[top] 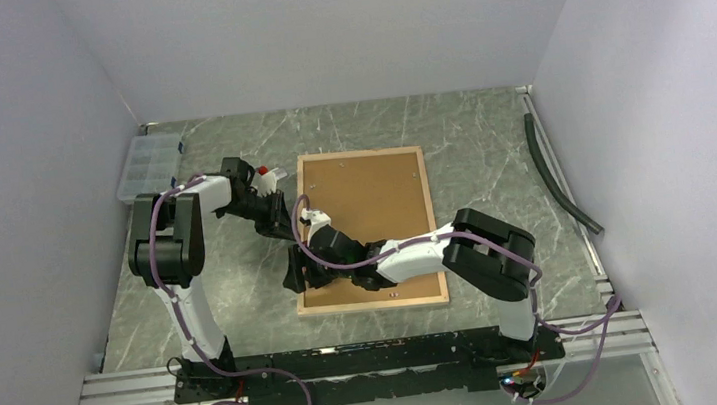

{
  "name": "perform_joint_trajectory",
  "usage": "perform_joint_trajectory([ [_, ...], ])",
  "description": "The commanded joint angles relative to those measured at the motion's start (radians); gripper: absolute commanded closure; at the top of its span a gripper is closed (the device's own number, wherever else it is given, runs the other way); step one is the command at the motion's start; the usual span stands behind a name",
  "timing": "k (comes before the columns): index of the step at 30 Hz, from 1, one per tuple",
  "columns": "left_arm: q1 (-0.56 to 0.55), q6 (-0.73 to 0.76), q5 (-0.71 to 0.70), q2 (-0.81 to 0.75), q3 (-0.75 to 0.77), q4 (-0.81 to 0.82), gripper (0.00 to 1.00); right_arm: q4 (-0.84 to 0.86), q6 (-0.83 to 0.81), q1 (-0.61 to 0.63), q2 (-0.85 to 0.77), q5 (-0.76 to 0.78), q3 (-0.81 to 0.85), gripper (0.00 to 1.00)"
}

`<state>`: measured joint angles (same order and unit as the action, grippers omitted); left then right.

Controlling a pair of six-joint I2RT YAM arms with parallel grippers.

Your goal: Put the photo into the frame

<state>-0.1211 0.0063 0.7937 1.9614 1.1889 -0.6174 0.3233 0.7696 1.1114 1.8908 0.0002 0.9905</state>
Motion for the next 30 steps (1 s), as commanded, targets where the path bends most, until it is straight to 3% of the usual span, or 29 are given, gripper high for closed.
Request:
perform_joint_trajectory([
  [1,-0.008,0.032,-0.038,-0.001,-0.011,0.0,0.83,0.009,-0.012,-0.001,0.03,0.023,0.023,0.36],
  [10,-0.009,0.038,-0.037,-0.002,-0.015,-0.006,0.84,0.048,-0.023,-0.001,0.026,0.005,0.016,0.37],
  [14,-0.001,0.043,-0.028,-0.021,0.035,-0.055,0.82,0.049,-0.04,-0.013,-0.054,-0.068,0.009,0.36],
  [22,0.05,0.013,0.008,-0.02,0.165,-0.091,0.67,0.027,-0.071,-0.194,-0.252,-0.128,-0.057,0.26],
  [26,0.05,-0.028,0.014,0.015,0.193,-0.057,0.6,0.016,-0.097,-0.305,-0.222,-0.188,-0.017,0.22],
  [30,0.051,-0.056,0.019,0.067,0.218,-0.033,0.58,-0.01,-0.123,-0.395,-0.105,-0.255,0.088,0.21],
])
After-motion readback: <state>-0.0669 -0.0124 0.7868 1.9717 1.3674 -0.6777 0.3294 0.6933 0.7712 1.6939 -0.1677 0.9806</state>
